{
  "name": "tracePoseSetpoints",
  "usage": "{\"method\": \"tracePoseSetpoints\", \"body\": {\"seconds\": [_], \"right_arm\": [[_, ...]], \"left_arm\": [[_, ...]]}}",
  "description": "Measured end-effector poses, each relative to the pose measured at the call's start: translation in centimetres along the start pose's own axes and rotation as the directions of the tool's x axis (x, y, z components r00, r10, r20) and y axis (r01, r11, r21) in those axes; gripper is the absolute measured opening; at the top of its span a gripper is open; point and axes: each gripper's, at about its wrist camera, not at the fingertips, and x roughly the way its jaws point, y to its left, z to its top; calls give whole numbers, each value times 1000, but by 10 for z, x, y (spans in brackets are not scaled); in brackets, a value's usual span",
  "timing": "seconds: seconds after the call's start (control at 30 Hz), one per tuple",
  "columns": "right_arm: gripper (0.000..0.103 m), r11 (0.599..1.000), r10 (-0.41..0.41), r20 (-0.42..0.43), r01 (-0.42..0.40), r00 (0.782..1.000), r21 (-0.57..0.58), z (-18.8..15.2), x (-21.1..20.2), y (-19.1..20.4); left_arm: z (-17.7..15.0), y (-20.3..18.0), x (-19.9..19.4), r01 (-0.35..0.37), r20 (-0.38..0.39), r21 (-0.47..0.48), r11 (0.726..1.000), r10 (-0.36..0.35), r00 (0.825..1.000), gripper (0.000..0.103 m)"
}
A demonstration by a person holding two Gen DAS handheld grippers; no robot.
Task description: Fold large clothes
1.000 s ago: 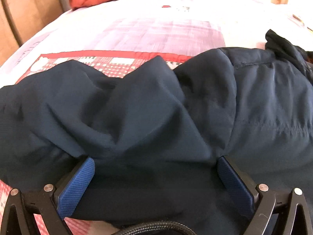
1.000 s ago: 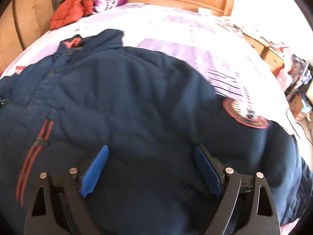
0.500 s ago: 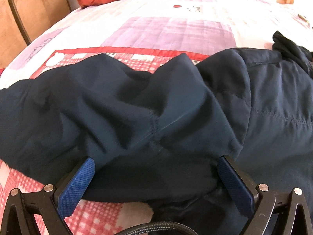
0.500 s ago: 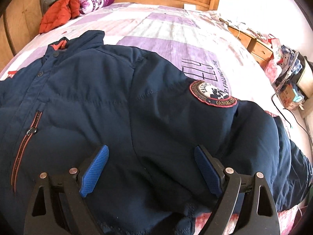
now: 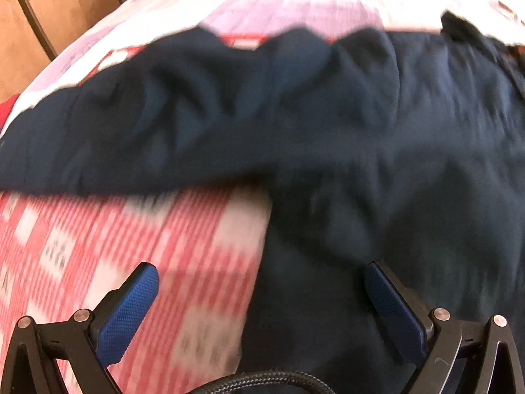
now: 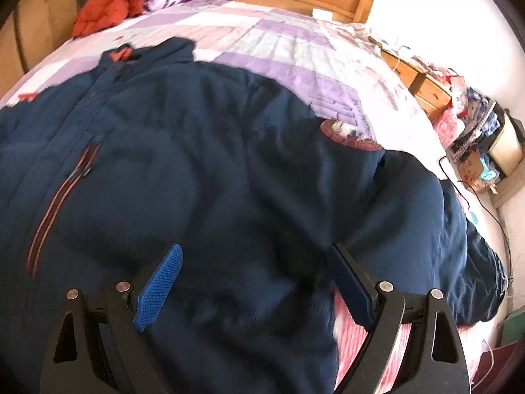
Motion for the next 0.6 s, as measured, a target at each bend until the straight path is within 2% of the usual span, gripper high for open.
{"method": "tracePoseSetpoints", "body": {"seconds": [0.03, 0.1, 0.2, 0.33, 0.6], "right_arm": [[92, 999, 36, -37, -36, 999, 9, -10, -2, 4], [92, 999, 43, -76, -44, 996, -6, -29, -7, 14], [92, 999, 19, -49, -20, 999, -28, -60, -31, 27], [92, 998, 50, -72, -48, 996, 30, -92, -55, 30], [92, 999, 51, -88, -49, 995, 20, -146, -96, 39]], "left_arm": [[-11, 3, -5, 0, -8, -6, 1000, 0, 1000, 103], [-28, 9, -15, 6, -24, -18, 1000, -6, 1000, 103], [-53, 13, -31, 0, -36, -4, 1000, -1, 999, 103], [-85, 17, -52, -2, -44, 20, 1000, 3, 999, 103], [-141, 27, -91, -4, -50, 35, 999, 6, 999, 103]]}}
